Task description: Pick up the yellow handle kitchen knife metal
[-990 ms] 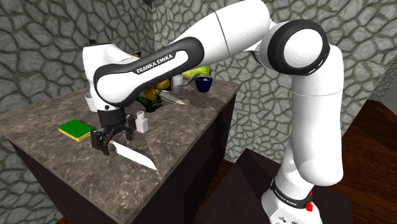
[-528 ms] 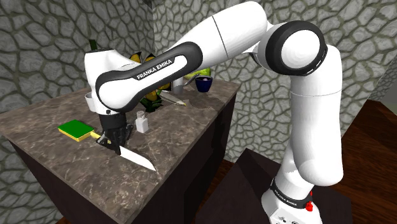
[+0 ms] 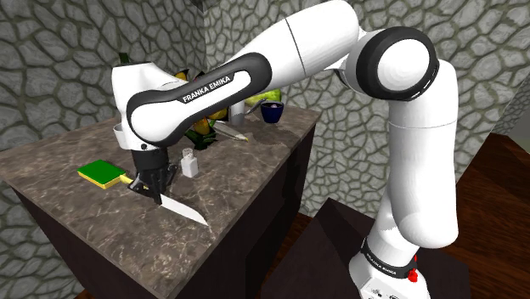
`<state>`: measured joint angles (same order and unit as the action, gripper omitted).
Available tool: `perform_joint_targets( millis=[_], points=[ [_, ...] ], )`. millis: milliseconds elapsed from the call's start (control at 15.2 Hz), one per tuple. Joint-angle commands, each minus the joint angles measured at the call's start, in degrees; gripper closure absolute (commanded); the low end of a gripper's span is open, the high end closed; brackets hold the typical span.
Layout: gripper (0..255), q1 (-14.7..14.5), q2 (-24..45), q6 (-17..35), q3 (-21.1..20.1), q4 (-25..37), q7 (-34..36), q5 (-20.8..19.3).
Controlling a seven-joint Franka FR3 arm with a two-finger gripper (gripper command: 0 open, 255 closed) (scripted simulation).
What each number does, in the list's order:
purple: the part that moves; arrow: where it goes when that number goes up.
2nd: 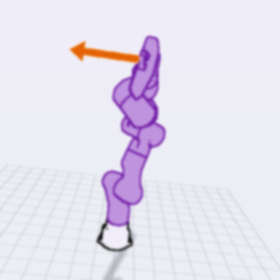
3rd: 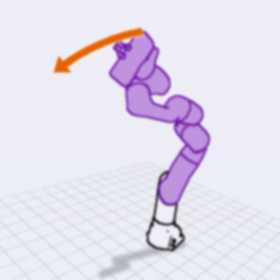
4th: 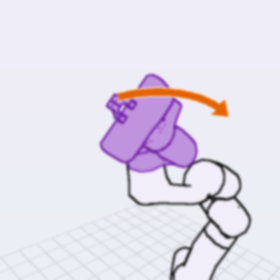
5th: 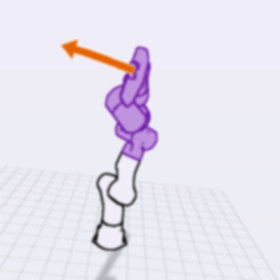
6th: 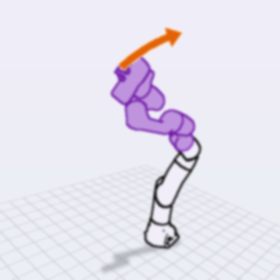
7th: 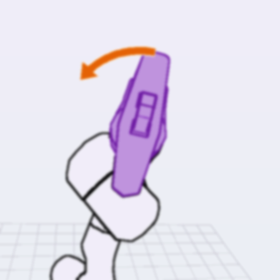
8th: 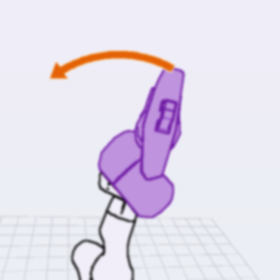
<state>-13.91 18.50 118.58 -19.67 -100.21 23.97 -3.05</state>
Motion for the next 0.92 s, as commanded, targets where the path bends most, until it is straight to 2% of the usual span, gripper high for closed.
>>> perform_joint_targets(
  millis=[0, 858],
  points=[
    [255, 0.1, -0.4, -1.1, -0.1, 0.7, -0.1, 0.2],
    [255, 0.2, -2.6, -9.7, -0.4, 7.2, -0.3, 1.0]
  ],
)
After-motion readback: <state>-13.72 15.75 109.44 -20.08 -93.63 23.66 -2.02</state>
